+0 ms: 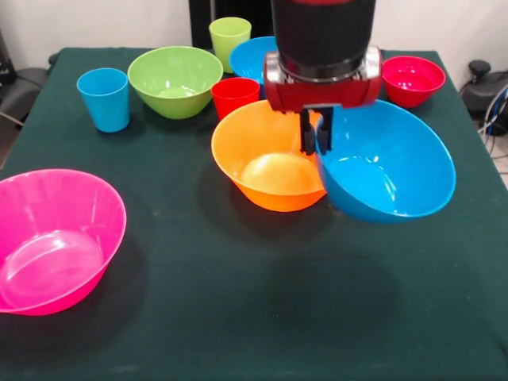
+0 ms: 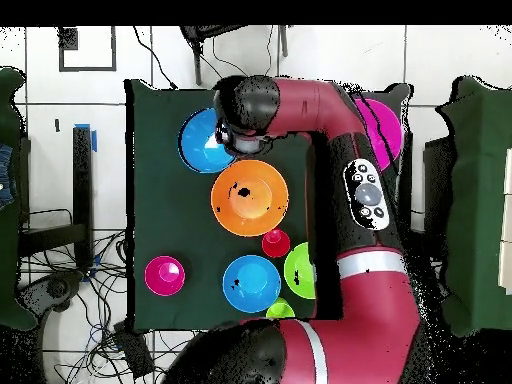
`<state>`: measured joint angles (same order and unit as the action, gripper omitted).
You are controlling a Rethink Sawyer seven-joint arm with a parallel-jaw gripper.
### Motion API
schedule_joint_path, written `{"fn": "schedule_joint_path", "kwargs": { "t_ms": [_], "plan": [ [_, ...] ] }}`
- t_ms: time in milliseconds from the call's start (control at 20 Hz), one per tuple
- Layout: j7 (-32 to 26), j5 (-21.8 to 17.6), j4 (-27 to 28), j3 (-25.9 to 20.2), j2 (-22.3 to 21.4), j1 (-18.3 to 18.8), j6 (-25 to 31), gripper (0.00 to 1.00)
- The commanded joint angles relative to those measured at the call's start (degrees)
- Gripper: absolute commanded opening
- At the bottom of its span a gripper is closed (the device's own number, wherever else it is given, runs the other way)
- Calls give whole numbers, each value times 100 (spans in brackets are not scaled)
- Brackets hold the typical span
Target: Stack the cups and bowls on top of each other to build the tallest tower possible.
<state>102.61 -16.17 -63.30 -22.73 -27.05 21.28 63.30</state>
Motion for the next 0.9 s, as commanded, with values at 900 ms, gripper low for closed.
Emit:
{"fn": "schedule_joint_path", "kwargs": {
  "t_ms": [900],
  "plan": [
    [-1129, -456, -170, -127, -259, -211, 925, 0]
  ]
}}
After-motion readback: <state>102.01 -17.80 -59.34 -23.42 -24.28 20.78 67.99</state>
